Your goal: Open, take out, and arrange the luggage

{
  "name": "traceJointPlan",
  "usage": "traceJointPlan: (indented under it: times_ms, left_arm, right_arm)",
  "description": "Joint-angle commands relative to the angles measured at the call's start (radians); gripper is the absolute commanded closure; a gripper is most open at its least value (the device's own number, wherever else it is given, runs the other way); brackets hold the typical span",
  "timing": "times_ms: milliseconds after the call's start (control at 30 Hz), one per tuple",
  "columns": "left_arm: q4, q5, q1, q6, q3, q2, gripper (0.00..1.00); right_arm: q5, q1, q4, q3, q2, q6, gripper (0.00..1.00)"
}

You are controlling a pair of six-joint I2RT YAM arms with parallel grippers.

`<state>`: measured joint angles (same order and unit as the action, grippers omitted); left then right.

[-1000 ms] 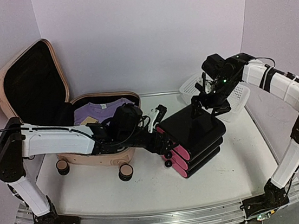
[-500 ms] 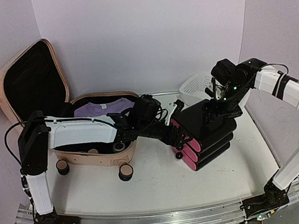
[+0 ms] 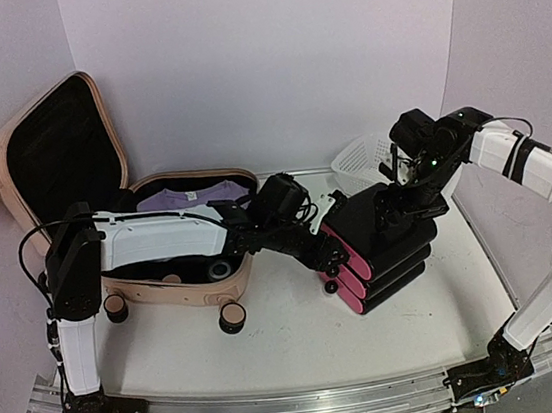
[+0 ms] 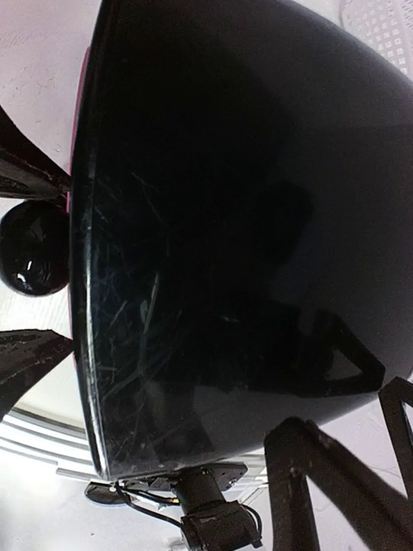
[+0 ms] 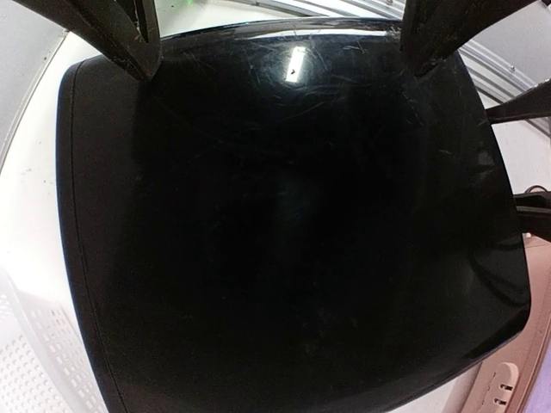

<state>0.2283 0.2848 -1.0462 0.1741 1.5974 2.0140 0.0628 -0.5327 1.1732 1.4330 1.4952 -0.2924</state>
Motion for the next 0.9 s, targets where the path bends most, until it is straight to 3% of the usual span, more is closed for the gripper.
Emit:
traceJointPlan:
  times_ms: [0,167,400,867]
  left_arm:
    - [0.001,-0.005,0.000,-0.022,0.081,0.027,0.54]
    - [0.020,-0.033,0.000,-0.029,0.064,-0.009,0.68]
    - [0.028,-0.053,0.000,0.000,-0.105,-0.139,0.76]
    - [0.049,0.005,-0.003,0.051,-0.260,-0.254,0.71]
  right_arm:
    - [0.011,-0.014,-0.016,0.035,0.000,-0.024,0.02]
    - [-0.006,-0.018,-0.022,0.022,0.004,-0.026,0.02]
    - [-0.060,-0.019,-0.022,-0.005,0.022,-0.027,0.02]
    - [-0.051,-0.018,-0.021,-0.018,0.027,-0.027,0.02]
